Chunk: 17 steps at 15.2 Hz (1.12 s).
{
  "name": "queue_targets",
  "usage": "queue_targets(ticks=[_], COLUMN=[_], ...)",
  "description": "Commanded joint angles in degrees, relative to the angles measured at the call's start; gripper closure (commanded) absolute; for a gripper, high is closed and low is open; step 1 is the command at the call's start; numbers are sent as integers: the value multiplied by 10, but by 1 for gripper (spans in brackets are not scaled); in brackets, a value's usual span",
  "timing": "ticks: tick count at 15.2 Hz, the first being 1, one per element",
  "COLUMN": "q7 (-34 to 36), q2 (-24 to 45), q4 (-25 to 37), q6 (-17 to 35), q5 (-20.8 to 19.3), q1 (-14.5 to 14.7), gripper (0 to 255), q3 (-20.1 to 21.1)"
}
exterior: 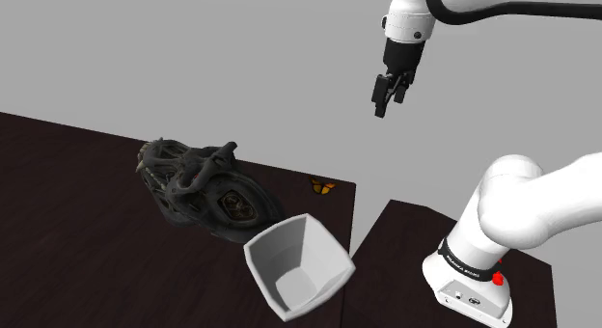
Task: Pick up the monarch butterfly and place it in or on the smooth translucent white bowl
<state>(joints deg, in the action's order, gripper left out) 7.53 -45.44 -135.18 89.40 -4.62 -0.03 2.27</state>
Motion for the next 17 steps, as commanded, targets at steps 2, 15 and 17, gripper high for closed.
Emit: queue_targets(ticks=[2,15,17], q7=[-4,-54,-60], q2=[14,240,282], q4=[-7,-47,-43], q6=[16,216,244], q5=[-1,-15,-18], q1=[2,29,32], gripper=[0,0,0], q3=[0,7,10])
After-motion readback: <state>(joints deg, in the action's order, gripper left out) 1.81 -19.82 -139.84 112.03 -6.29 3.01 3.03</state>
